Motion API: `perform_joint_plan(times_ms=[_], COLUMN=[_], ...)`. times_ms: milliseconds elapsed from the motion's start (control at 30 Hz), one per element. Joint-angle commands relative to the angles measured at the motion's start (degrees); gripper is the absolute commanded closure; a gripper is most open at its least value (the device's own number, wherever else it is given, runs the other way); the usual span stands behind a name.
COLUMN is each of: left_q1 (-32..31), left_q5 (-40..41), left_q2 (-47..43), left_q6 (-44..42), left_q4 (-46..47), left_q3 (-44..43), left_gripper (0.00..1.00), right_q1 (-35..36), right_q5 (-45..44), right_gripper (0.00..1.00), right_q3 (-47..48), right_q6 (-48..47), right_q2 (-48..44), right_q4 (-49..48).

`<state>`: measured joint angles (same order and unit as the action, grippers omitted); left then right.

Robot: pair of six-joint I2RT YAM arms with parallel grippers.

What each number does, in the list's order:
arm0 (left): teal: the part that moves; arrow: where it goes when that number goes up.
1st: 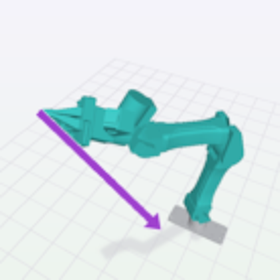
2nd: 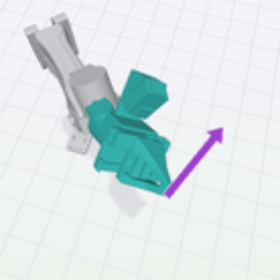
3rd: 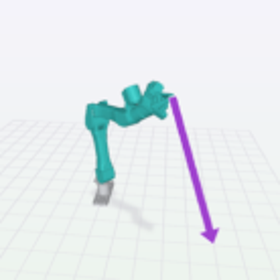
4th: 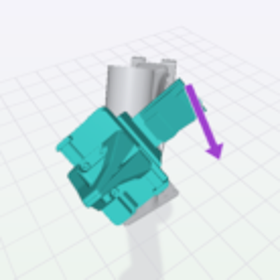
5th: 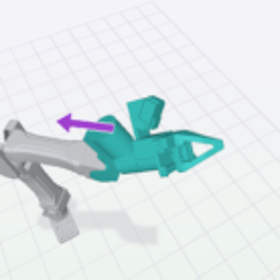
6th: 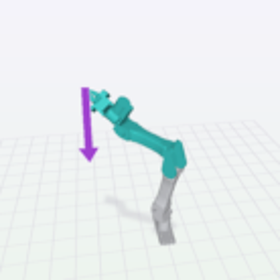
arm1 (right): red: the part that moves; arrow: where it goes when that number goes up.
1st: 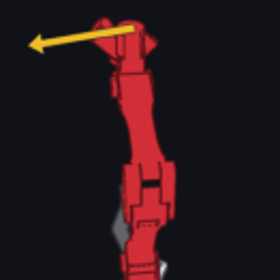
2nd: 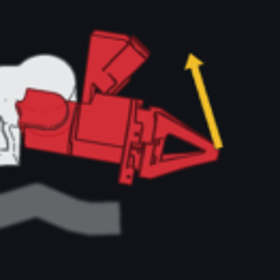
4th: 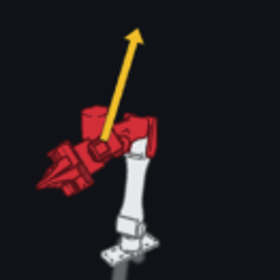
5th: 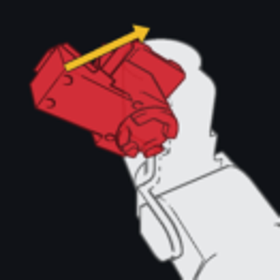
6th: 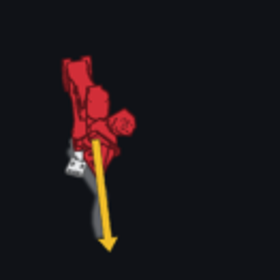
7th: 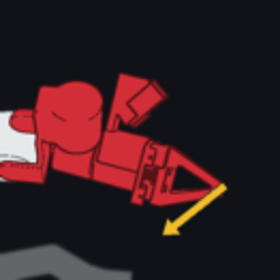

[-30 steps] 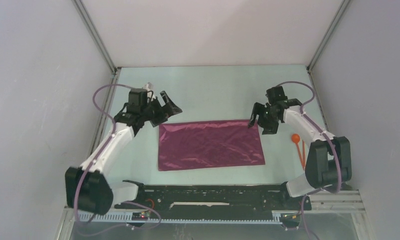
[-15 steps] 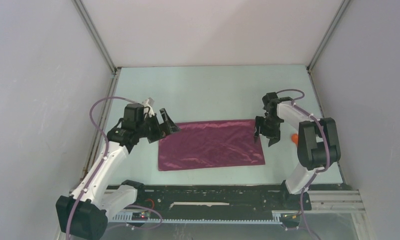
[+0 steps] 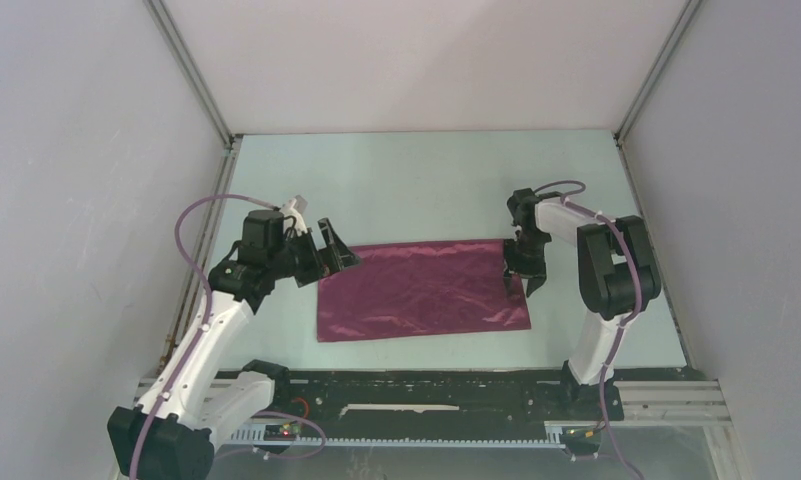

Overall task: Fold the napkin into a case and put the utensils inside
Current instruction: Pick up the rectangle-folded napkin from the center of the board.

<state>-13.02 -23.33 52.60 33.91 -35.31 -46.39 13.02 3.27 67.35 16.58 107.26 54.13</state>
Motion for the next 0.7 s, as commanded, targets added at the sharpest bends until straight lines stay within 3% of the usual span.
perform_joint_plan(times_ms=[0, 133, 333, 667], left_q1=[-0.2, -0.2, -0.2, -0.2], left_q5=[-2.0, -1.5, -2.3, -1.2], left_q2=[-1.1, -0.6, 0.7, 2.7], left_q6=[-1.3, -1.7, -1.7, -1.5], left_q4=[-0.2, -0.7, -0.7, -0.7], left_q3=[-1.8, -1.7, -0.9, -1.4], left_gripper=[0.00, 0.00, 0.00, 0.00], right_q1=[0.3, 0.2, -0.2, -2.9], right_q5=[0.6, -0.2, -4.1, -10.3], right_gripper=[0.48, 0.64, 1.00, 1.00], right_q3=[0.1, 0.0, 0.0, -0.2], right_q6=[-1.2, -1.8, -2.7, -0.2], right_q2=[3.1, 3.0, 2.3, -3.2], right_q4=[-5.1, -5.7, -6.2, -6.1])
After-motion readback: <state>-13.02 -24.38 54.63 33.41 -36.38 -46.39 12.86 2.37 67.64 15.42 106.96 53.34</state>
